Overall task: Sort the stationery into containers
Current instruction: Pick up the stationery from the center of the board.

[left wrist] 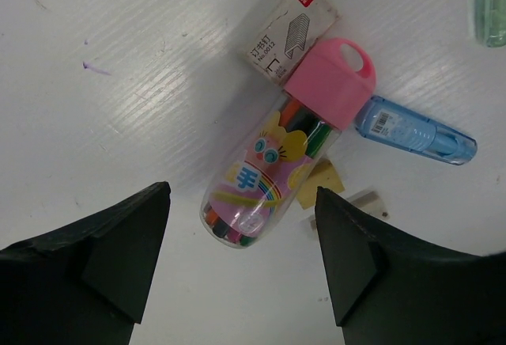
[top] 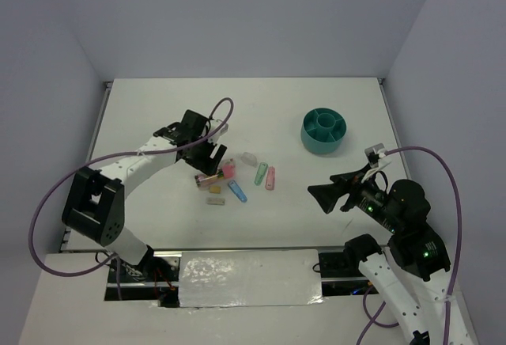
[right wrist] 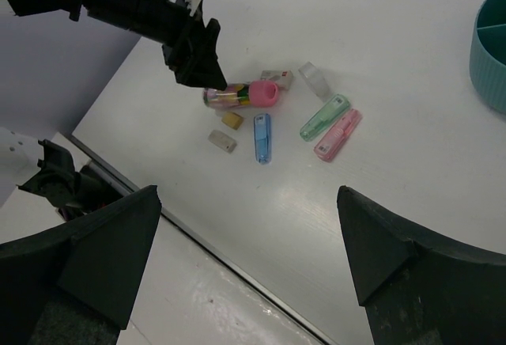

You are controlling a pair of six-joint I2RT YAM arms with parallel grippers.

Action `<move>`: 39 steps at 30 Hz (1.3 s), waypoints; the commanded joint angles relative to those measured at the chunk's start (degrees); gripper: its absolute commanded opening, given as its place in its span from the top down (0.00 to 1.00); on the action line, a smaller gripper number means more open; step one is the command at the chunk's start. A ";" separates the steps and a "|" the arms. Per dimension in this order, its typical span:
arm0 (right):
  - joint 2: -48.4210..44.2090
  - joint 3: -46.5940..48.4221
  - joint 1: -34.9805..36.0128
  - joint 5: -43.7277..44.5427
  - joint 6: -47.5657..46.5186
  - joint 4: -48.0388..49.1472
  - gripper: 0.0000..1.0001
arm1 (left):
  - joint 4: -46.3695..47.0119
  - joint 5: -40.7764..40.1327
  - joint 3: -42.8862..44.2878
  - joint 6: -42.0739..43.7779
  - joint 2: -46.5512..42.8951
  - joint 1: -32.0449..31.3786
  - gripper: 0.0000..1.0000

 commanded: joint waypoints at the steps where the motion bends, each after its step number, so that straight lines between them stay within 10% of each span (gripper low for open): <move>1: -0.51 -0.58 0.07 -1.30 0.51 4.00 0.00 | 2.40 -1.24 -0.69 0.61 1.51 -0.38 0.15; 25: -2.26 1.79 0.07 -1.12 0.07 1.01 0.00 | 2.23 -7.22 -2.98 -0.35 7.76 -4.77 0.42; 39: -0.33 2.24 -0.02 -1.03 0.69 2.76 0.00 | 0.03 -1.60 -1.83 0.61 -2.78 -5.92 1.00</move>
